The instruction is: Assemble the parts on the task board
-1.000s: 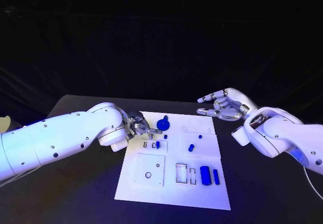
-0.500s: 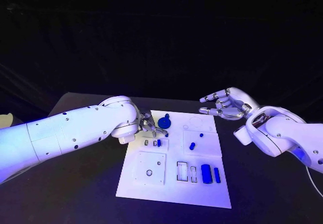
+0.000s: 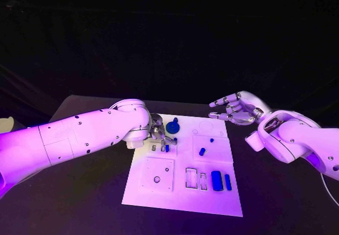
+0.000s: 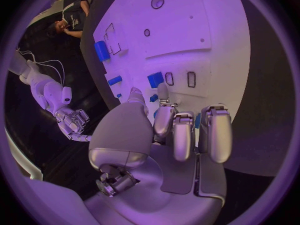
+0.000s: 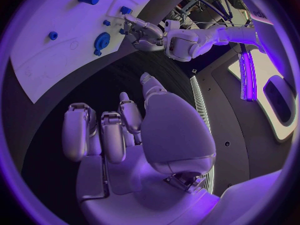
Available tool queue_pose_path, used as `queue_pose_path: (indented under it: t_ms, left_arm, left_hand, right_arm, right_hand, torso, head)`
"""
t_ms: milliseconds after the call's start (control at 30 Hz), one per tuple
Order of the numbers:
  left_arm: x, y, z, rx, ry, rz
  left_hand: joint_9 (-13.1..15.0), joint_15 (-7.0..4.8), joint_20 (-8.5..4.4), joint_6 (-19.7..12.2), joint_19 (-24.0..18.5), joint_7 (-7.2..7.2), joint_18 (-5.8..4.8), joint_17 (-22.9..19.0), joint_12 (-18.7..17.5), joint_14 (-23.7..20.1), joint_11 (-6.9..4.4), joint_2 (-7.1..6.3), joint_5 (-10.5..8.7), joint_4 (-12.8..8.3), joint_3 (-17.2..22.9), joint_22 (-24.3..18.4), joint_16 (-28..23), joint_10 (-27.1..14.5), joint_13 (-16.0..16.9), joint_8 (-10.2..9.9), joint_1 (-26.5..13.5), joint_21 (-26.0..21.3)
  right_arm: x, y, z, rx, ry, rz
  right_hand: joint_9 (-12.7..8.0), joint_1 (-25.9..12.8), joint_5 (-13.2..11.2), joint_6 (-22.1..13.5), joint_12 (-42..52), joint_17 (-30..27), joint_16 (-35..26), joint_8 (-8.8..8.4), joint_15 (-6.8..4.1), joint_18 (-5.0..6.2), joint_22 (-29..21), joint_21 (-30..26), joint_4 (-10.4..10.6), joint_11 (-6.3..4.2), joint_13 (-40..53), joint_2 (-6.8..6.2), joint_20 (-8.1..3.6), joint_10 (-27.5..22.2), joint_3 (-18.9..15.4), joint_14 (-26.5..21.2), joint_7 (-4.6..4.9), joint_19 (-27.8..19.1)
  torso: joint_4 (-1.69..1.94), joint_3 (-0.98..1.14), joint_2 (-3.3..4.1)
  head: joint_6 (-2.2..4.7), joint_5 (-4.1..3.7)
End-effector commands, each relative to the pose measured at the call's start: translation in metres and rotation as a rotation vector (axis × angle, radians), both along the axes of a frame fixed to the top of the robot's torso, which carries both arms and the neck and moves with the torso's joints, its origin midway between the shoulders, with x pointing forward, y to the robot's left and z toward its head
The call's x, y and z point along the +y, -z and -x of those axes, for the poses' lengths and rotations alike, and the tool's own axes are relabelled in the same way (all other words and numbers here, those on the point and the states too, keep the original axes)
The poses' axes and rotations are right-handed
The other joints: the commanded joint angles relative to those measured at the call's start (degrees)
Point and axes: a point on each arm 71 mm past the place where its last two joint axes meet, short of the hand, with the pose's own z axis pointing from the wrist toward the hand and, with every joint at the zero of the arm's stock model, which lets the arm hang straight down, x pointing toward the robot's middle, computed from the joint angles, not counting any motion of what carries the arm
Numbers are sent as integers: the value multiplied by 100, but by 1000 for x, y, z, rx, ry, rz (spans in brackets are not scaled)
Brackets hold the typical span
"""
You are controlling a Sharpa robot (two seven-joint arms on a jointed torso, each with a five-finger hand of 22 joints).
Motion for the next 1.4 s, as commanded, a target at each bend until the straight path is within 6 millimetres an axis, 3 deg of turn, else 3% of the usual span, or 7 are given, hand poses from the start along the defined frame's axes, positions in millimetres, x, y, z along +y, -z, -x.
queue_pose_path:
  t_ms: [33,467,867,1400]
  left_arm:
    - [2,2,1,27,-5,-74]
    - [-2,6,-1,53,14,-101]
    - [-4,7,-1,57,20,-105]
    - [-7,7,-1,61,27,-108]
  left_hand:
    - [9,-42,-35,-39,315,3,-101,1507,-12,592,4,-1,-20,-3,-34,721,18,-15,12,37,-54,-6]
    - [164,-44,-36,-106,328,-2,-108,1507,-2,592,0,81,157,-32,-14,760,18,-10,36,94,127,10]
    - [225,-44,-36,-129,335,-3,-112,1507,4,592,-1,130,199,-39,16,782,18,-6,50,108,225,19]
    - [370,-48,-39,-197,332,-8,-112,1507,-13,592,-6,230,234,-115,252,786,18,-20,54,100,669,14]
  right_arm:
    - [2,2,0,9,-14,12]
    - [4,4,0,21,-19,15]
    - [5,6,-1,27,-22,17]
    - [5,10,0,43,-34,19]
  right_hand:
    - [6,10,44,34,-16,1089,-25,29,12,28,-4,-38,-21,-29,-2,29,-19,-9,-23,481,-8,-27]
    - [7,10,59,37,-17,1083,-30,30,10,28,-6,-39,-23,-31,-5,31,-21,-8,-27,479,-10,-27]
    - [6,13,81,39,-28,1076,-35,28,7,31,-21,-48,-26,-33,-15,36,-23,-11,-30,478,-12,-33]
    - [5,6,98,40,-31,1076,-36,27,5,32,-26,-51,-27,-34,-20,26,-25,-12,-43,478,-13,-34]
  torso:
    - [5,4,0]
    - [4,6,2]
    - [5,6,1]
    - [2,9,6]
  head:
    - [-14,10]
    - [-49,25]
    - [-61,36]
    - [-72,47]
